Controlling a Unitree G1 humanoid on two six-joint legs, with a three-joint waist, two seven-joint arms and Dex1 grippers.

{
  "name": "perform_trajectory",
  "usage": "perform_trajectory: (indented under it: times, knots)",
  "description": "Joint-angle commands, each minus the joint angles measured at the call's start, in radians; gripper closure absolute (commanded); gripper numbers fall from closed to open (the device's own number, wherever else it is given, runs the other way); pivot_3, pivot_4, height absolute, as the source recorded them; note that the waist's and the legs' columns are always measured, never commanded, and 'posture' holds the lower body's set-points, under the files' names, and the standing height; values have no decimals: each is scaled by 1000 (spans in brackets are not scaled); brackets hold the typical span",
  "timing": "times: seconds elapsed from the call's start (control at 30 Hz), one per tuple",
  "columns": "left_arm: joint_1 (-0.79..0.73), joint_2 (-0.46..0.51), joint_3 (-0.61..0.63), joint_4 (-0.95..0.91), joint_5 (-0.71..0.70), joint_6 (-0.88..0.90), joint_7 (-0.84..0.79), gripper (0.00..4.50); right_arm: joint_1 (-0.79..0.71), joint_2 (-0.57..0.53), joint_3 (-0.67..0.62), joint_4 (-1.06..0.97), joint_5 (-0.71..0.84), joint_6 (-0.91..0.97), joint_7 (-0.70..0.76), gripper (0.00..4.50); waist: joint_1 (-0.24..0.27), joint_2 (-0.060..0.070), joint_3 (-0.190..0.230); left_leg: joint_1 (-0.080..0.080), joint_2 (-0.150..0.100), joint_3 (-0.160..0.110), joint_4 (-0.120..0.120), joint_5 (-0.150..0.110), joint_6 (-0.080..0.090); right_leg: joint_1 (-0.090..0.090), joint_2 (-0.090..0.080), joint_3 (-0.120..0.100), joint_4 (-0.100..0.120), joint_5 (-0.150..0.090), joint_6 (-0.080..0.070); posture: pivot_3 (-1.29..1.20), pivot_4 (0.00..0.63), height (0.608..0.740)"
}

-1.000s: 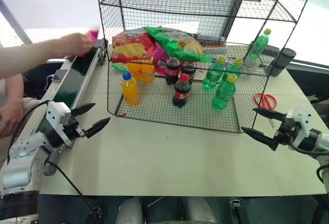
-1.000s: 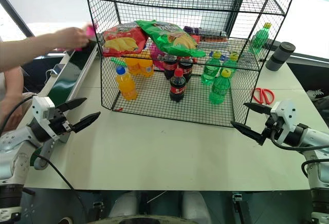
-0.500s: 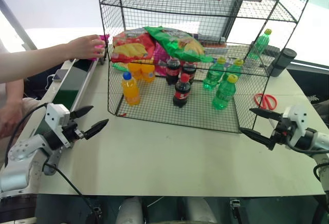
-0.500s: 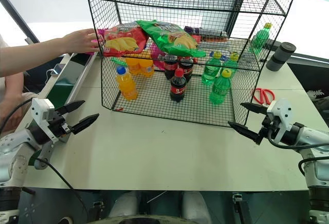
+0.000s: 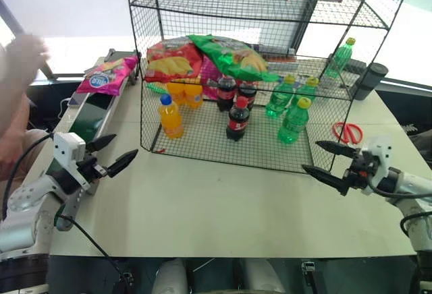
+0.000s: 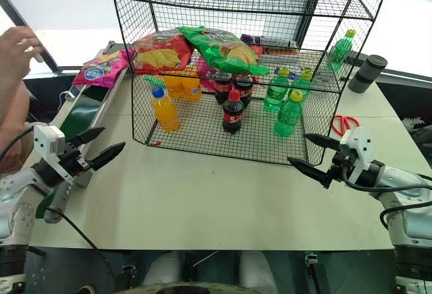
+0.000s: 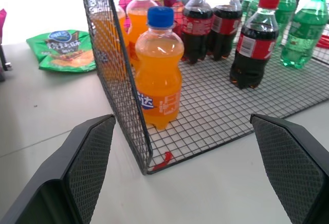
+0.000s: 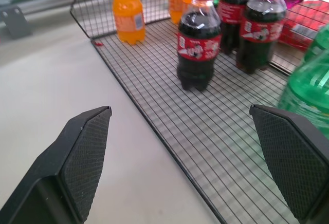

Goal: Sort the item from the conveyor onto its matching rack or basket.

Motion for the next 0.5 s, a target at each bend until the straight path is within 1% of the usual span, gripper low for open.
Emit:
perform_trajectory:
  times: [0.03,0.1,0.2,0.3,0.37,0.43,0.5]
  knots:
    - [61,-9,57,-112,-42,27,42,36,-28,32,44,-99,40,44,-20,0,1,0,0,0,0,0,0,0,0,0,0,0,0,0,0,0,150,727]
    - [121,-20,85,-165,-57,40,65,36,-53,53,85,-120,38,62,-25,0,-1,0,0,-1,0,0,0,0,-1,-1,0,0,0,0,0,0,150,727]
    - [199,-51,150,-229,-122,90,120,36,-107,85,146,-135,47,91,-14,0,0,0,0,-1,0,-1,-1,0,-1,-1,-1,-1,0,0,0,0,150,727]
    - [269,-118,251,-266,-257,168,214,36,-182,117,203,-102,15,75,-1,0,1,0,0,-1,0,-1,-1,0,-1,-1,-1,-2,0,0,-1,0,150,727]
    - [350,-172,313,-292,-325,192,249,36,-227,135,241,-72,17,85,29,0,-4,0,0,-1,0,-1,-1,0,-1,-1,-2,-3,0,0,-1,0,150,727]
    - [418,-212,348,-322,-352,196,276,36,-254,148,268,-55,7,74,50,0,-2,-1,0,-2,0,-2,-1,0,-1,-1,-2,-4,-1,0,-1,0,150,727]
    - [478,-249,397,-348,-455,225,301,36,-274,147,293,-38,-37,31,62,0,-2,-1,0,-2,0,-2,-2,0,-1,0,-2,-6,-4,0,-1,0,150,727]
